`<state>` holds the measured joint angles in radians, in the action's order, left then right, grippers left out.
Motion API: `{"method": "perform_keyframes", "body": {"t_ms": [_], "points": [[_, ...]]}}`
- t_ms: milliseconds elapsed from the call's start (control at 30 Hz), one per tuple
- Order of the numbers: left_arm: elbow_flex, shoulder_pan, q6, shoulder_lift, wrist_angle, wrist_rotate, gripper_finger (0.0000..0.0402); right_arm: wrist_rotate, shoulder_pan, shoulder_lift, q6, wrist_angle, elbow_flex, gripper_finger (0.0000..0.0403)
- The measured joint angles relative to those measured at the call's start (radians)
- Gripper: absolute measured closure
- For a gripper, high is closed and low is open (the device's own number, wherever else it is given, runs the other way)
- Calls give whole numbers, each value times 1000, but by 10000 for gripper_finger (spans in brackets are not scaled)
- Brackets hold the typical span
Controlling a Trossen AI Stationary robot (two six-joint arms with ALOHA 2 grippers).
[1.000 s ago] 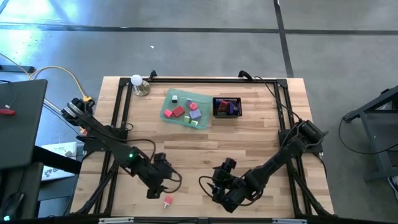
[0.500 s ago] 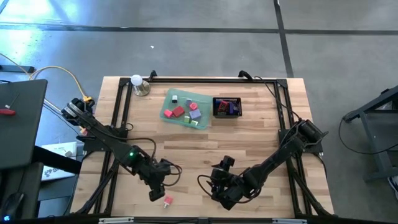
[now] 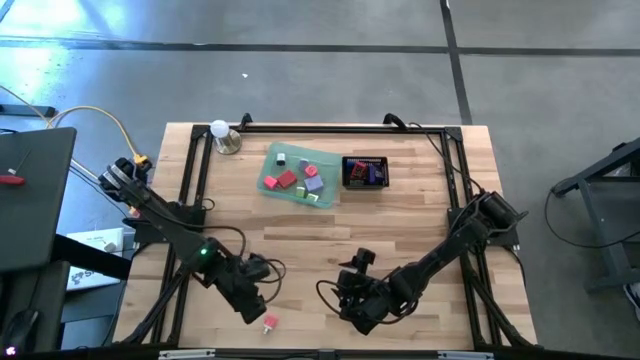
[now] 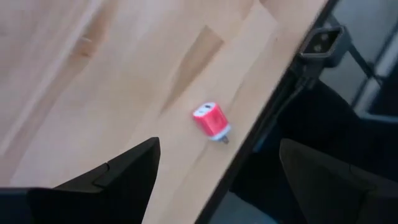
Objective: Pick & Place Office items
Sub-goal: Put the pink white charger adapter into the green bin
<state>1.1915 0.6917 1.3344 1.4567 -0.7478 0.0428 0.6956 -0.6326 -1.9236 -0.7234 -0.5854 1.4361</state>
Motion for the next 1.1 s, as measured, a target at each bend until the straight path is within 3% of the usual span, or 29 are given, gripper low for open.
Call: {"method": "perform_keyframes", "body": {"t_ms": [267,533,667,1100], "points": [[160,69,128,46,-178,113,77,-2,34,0,22,0,0,92],[469,104,231,287,-550,62,77,-52,46,0,50,26,0,92],[614,115,247,396,-641,65,77,-52,46,0,50,30,0,92],[655,113,320,504,-630,64,77,-104,44,0,41,54,0,92]]}}
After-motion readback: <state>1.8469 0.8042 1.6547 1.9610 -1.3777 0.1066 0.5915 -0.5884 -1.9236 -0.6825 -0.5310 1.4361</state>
